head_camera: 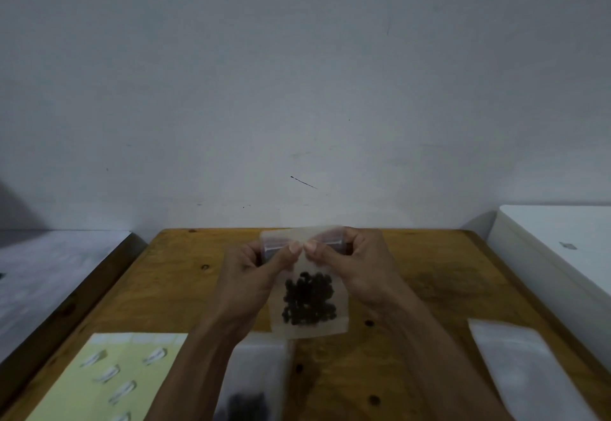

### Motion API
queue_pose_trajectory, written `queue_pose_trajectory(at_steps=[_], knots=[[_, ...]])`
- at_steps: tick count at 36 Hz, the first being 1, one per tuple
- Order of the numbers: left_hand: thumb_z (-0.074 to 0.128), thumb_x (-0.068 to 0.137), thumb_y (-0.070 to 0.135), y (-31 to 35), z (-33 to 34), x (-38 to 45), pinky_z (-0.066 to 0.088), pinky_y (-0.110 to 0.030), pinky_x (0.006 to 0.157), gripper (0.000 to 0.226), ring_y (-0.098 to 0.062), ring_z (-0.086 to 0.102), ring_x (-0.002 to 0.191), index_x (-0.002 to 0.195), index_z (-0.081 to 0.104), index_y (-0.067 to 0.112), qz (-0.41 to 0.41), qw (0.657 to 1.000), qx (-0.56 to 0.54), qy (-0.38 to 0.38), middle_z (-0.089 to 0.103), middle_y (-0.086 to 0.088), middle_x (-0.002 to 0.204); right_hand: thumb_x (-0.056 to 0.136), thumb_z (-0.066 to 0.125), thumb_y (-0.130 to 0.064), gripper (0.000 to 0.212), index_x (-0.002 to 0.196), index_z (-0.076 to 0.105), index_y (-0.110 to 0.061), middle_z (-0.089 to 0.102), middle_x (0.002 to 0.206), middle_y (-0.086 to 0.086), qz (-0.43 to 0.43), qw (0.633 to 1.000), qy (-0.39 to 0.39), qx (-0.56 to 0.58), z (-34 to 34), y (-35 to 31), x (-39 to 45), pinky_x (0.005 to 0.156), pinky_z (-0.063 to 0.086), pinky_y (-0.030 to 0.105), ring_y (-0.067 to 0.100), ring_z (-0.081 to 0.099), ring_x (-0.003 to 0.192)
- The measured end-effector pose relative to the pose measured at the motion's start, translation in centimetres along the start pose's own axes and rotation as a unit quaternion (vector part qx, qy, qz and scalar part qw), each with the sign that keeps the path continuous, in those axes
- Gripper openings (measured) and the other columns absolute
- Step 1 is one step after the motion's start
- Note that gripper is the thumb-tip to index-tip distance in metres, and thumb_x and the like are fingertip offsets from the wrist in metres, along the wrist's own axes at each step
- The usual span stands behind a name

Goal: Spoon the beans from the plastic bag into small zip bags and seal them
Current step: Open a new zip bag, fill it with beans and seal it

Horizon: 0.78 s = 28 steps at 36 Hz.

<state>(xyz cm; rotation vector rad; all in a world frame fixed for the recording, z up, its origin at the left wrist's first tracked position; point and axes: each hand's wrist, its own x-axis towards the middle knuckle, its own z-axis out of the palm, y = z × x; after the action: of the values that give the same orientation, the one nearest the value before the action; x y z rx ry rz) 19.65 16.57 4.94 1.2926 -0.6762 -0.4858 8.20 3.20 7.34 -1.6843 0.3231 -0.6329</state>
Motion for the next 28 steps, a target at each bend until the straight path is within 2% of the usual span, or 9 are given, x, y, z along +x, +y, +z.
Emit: queue_pose_trajectory(at_steps=[4,9,13,18,21,24,28], knots=[[0.07,0.081,0.022,0.4,0.6,-0.3,0.06,-0.034,0.065,0.02,-0.027,0.074,0.077,0.087,0.075,0.003,0.005,1.0,0.003,0.001,0.076,-0.017,0.085,0.084,0.077,-0.019,0.003,0.084,0.076,-0.016,0.077,0.082,0.001,-0.002,1.0,-0.007,0.006,0.0,-0.1,-0.2,0.068,0.057,0.027,0.013,0.073,0.077],[0.068,0.082,0.022,0.5,1.1,-0.5,0.061,-0.035,0.064,0.023,-0.029,0.075,0.076,0.089,0.072,0.0,0.025,0.999,0.024,0.016,0.076,-0.017,0.082,0.085,0.076,-0.022,0.003,0.083,0.075,-0.02,0.077,0.084,0.0,0.002,1.0,-0.002,-0.012,-0.2,0.2,-0.4,0.074,0.061,0.035,0.016,0.074,0.082],[0.068,0.082,0.022,0.5,1.4,-0.6,0.062,-0.035,0.064,0.025,-0.032,0.075,0.077,0.091,0.071,-0.001,0.029,0.999,0.021,0.022,0.075,-0.018,0.083,0.085,0.076,-0.023,0.007,0.087,0.076,-0.016,0.078,0.085,0.0,0.007,1.0,0.001,-0.015,-0.3,0.4,-0.4,0.073,0.062,0.034,0.015,0.074,0.081],[0.069,0.08,0.024,0.6,1.1,-0.5,0.061,-0.034,0.064,0.026,-0.027,0.074,0.076,0.089,0.071,0.0,0.021,0.999,0.015,0.021,0.075,-0.016,0.083,0.084,0.075,-0.021,0.014,0.092,0.076,-0.01,0.078,0.089,0.006,0.03,0.999,0.0,0.026,-1.0,0.7,-0.5,0.075,0.062,0.037,0.023,0.075,0.086],[0.071,0.077,0.026,0.6,0.2,-0.3,0.057,-0.03,0.065,0.03,-0.019,0.067,0.074,0.082,0.068,-0.004,0.022,0.999,0.004,0.033,0.07,-0.009,0.078,0.083,0.077,-0.022,0.018,0.09,0.077,-0.006,0.078,0.089,0.009,0.048,0.998,0.026,0.035,-1.7,1.0,-0.4,0.08,0.062,0.046,0.028,0.074,0.088],[0.072,0.076,0.027,0.5,-0.2,-0.4,0.054,-0.031,0.069,0.026,-0.017,0.064,0.075,0.074,0.069,0.002,0.031,0.999,0.011,0.038,0.067,-0.008,0.076,0.079,0.079,-0.027,0.021,0.086,0.078,-0.007,0.078,0.089,0.009,0.058,0.997,0.023,0.033,-1.9,1.1,-0.5,0.085,0.059,0.054,0.028,0.073,0.09],[0.072,0.076,0.025,0.3,0.1,-0.6,0.052,-0.028,0.066,0.023,-0.013,0.061,0.068,0.069,0.068,0.003,0.033,0.998,0.017,0.057,0.065,-0.004,0.067,0.073,0.078,-0.033,0.029,0.082,0.078,-0.005,0.077,0.088,0.009,0.066,0.997,0.019,0.039,-1.9,1.1,-0.8,0.081,0.06,0.048,0.027,0.073,0.089]])
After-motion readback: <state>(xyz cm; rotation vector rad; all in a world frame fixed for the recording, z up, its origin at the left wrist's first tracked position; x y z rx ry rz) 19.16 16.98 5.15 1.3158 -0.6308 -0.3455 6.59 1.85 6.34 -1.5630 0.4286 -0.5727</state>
